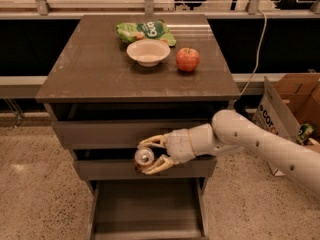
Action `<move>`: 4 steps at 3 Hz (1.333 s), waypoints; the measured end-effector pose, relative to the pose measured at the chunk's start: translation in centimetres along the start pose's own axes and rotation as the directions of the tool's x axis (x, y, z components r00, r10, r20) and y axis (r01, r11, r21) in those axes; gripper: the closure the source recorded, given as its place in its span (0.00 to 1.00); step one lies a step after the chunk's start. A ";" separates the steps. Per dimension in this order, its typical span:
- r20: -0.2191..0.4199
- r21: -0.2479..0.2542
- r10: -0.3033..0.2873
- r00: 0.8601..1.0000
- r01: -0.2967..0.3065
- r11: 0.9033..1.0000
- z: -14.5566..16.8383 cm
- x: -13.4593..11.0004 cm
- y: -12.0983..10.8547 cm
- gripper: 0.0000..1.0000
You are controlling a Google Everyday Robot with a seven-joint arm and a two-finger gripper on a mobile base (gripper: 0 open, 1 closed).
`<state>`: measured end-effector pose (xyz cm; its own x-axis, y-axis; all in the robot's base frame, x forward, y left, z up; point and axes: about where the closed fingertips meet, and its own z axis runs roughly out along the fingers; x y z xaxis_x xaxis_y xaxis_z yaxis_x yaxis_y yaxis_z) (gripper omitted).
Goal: Pick orange can from bottom drawer and place on counter
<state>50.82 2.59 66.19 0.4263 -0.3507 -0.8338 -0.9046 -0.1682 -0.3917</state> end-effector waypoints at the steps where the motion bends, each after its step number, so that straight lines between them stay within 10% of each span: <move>1: -0.015 -0.038 -0.010 1.000 0.010 0.999 0.1 -4.4 -2.2 1.00; 4: -0.034 -0.012 -0.040 0.999 0.040 0.999 -0.3 -17.0 -9.9 1.00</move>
Offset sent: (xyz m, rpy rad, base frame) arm 0.0011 0.0523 0.1437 -0.0685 -0.0346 0.0393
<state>52.51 9.96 84.30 0.4620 -0.3747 -0.8038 -0.8869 -0.1934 -0.4196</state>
